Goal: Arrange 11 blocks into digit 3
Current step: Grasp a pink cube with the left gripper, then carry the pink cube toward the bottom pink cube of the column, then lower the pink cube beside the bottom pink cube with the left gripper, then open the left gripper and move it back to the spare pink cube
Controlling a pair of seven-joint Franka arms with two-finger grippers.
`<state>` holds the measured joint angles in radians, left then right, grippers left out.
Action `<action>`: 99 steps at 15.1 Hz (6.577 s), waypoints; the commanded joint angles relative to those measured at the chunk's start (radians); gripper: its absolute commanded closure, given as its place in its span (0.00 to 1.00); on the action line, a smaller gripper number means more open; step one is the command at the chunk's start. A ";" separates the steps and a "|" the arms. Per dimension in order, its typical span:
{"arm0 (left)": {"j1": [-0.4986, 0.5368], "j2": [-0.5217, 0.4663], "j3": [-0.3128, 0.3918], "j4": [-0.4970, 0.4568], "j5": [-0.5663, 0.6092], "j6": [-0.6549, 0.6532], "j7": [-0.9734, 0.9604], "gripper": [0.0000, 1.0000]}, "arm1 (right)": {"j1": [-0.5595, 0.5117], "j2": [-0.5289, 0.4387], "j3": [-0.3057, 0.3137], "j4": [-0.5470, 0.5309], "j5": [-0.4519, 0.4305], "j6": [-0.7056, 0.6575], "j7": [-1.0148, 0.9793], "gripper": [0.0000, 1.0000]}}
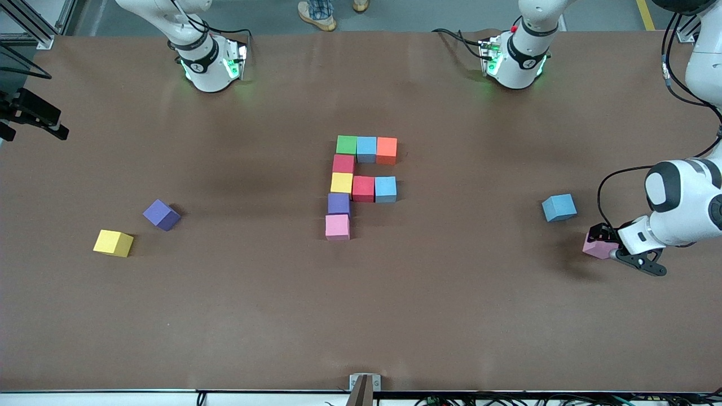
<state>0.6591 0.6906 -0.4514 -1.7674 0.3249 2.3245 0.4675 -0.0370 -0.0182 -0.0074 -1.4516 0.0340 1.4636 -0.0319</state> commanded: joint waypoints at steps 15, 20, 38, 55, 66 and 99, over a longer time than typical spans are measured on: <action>-0.545 0.012 -0.167 0.148 0.002 -0.080 -1.616 0.94 | -0.004 0.001 0.007 0.004 -0.009 0.003 0.000 0.00; -0.769 0.108 -0.133 0.307 0.005 -0.071 -2.110 0.94 | -0.004 0.001 0.007 0.004 -0.009 0.003 0.000 0.00; -1.128 0.222 0.120 0.483 -0.055 -0.071 -2.934 0.92 | -0.004 0.001 0.007 0.004 -0.009 0.003 0.000 0.00; -1.188 0.288 0.149 0.546 -0.053 -0.007 -2.914 0.92 | -0.004 0.001 0.007 0.004 -0.009 0.003 0.000 0.00; -1.208 0.297 0.155 0.552 -0.053 -0.008 -2.916 0.92 | -0.004 0.001 0.007 0.004 -0.009 0.003 0.000 0.00; -0.844 -0.112 0.056 0.481 -0.078 -0.562 -2.081 0.00 | -0.011 0.001 0.006 0.005 -0.009 0.001 -0.003 0.00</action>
<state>-0.2420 0.6279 -0.3861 -1.2224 0.2453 1.7985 -1.7611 -0.0373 -0.0178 -0.0089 -1.4515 0.0339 1.4642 -0.0319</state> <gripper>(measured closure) 0.000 0.000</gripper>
